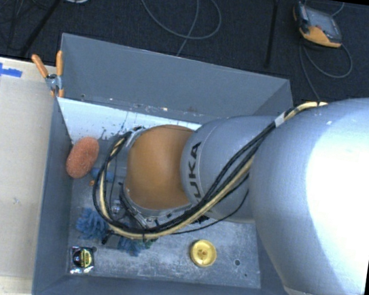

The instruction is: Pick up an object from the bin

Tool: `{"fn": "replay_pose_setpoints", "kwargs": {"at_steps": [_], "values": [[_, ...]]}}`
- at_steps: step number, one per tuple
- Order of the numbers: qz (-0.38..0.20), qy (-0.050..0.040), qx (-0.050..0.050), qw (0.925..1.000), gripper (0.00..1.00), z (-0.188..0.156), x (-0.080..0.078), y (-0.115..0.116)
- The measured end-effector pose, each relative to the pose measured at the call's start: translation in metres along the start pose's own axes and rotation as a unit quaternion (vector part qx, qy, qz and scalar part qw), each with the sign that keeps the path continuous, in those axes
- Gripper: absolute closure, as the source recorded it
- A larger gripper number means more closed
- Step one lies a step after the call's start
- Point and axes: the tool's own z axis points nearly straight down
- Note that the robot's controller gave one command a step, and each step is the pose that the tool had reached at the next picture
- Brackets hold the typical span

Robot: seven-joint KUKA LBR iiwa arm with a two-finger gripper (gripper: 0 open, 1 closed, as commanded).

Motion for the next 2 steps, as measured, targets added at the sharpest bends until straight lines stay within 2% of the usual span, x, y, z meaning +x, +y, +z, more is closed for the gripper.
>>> {"fn": "replay_pose_setpoints", "kwargs": {"at_steps": [1,2], "values": [[0.001,0.0000,0.000,1.0000,1.00,0.000,0.000,0.000],[0.000,0.0034,0.001,1.0000,1.00,-0.042,0.007,-0.006]]}}
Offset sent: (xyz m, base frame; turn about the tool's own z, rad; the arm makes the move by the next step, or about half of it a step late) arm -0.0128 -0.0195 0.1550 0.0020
